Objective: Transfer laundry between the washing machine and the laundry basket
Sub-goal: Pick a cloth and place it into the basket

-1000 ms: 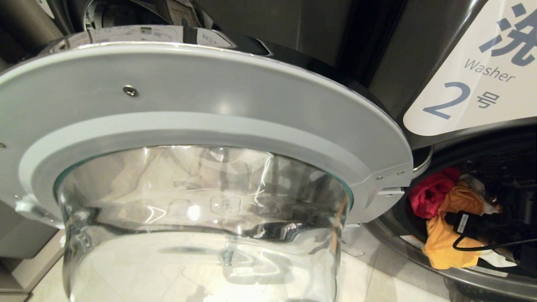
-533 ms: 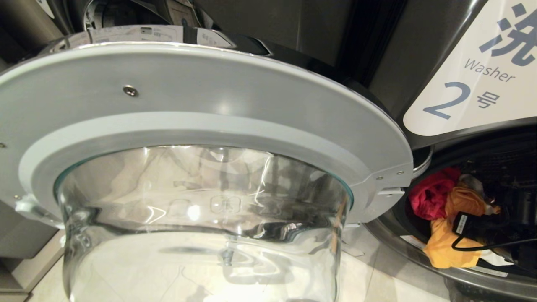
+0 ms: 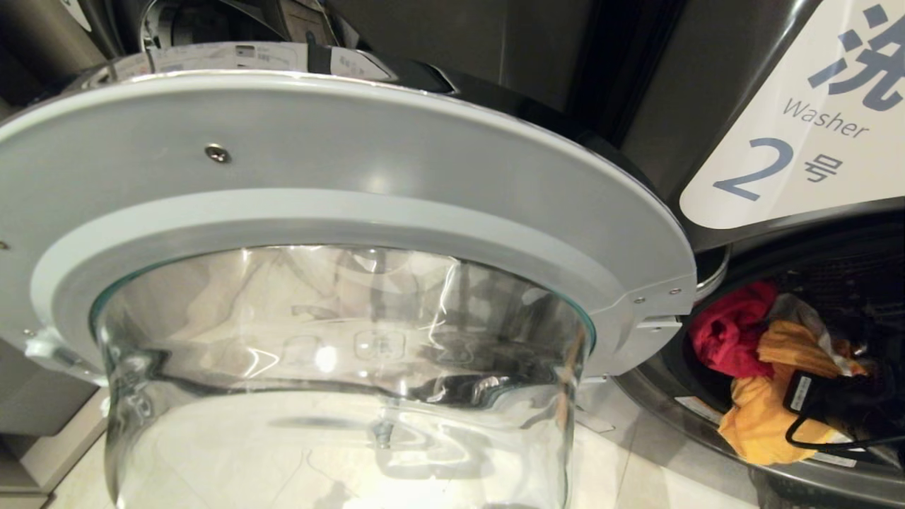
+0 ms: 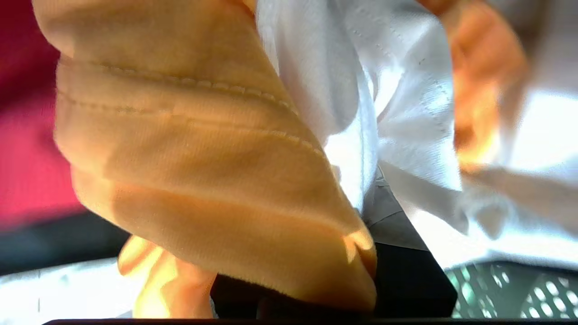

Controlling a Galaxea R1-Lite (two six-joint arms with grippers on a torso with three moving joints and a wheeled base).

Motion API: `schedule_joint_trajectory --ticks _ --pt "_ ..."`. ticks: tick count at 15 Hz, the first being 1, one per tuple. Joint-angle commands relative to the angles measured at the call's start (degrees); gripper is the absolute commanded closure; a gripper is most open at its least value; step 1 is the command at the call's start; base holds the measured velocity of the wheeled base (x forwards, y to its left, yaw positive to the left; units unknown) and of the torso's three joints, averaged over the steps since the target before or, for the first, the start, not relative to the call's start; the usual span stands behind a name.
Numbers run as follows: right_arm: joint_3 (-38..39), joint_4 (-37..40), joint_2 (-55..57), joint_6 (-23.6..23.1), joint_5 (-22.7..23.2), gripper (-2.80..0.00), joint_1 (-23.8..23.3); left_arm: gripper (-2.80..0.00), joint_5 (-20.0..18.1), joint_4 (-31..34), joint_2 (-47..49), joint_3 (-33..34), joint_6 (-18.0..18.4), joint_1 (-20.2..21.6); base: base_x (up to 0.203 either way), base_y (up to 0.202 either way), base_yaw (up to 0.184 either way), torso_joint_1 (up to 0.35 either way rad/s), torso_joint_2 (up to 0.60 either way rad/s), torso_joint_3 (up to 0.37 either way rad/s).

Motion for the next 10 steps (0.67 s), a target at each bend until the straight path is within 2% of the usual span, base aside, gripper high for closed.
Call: schedule_joint_trajectory --ticks 1,7,10 --pt "5.18 -0.35 -8.72 -0.04 -0.01 0.0 0.01 0.0 -0.02 0.0 0.0 0.09 0.03 -0.04 0.0 0.0 0.0 0.0 0.0 0.0" --pt "15.84 2.61 -32.49 -2.49 -0.17 0.0 0.01 0.0 -0.02 0.0 0.0 0.09 0.03 -0.04 0.0 0.0 0.0 0.0 0.0 0.0" --pt "17.26 10.56 -48.65 -4.97 -0.31 0.0 -0.04 0.0 -0.02 0.0 0.0 0.09 0.03 -0.04 0.0 0.0 0.0 0.0 0.0 0.0"
